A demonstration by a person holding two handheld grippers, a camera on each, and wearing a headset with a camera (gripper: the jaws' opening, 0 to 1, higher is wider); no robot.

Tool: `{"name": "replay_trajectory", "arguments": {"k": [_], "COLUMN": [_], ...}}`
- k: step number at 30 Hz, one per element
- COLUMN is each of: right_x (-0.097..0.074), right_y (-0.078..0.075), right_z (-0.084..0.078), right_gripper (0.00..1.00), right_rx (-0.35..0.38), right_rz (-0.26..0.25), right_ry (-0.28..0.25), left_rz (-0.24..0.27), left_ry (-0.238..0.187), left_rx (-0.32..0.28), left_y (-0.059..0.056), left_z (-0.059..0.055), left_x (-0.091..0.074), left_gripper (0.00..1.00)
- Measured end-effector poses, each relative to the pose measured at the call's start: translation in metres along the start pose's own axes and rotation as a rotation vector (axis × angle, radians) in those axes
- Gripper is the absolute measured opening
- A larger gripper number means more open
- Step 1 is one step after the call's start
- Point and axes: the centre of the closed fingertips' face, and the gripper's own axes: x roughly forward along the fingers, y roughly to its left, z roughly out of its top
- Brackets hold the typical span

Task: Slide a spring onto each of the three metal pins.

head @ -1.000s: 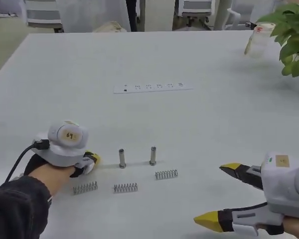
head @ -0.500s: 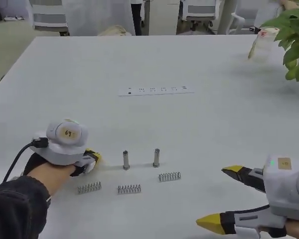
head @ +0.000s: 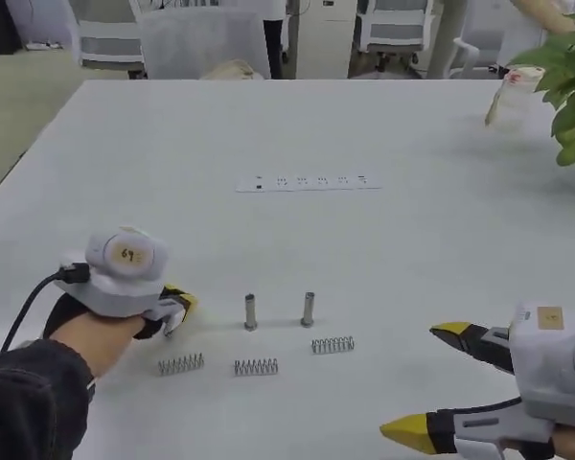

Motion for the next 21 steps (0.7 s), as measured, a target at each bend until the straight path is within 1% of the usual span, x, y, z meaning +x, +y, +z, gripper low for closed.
{"name": "replay_trajectory", "arguments": {"k": [9,15,21], "right_x": [0.0,0.002,0.002], "right_y": [0.002,0.004,0.005], "right_z": [0.004,0.005,0.006], "right_gripper": [0.84,0.84,0.84], "right_rx": [-0.011,-0.019,-0.025], "right_rz": [0.004,0.01,0.013], "right_ry": [-0.002,0.002,0.004], "left_rz": [0.004,0.004,0.01], "left_ry": [-0.025,-0.041,-0.049], "left_rx": [-0.018,-0.039,-0.045], "left_y": [0.003,0.003,0.003], "left_z": [0.0,0.0,0.0], "left_x": [-0.006,-0.011,-0.014], "left_gripper": [0.0,0.0,0.0]}}
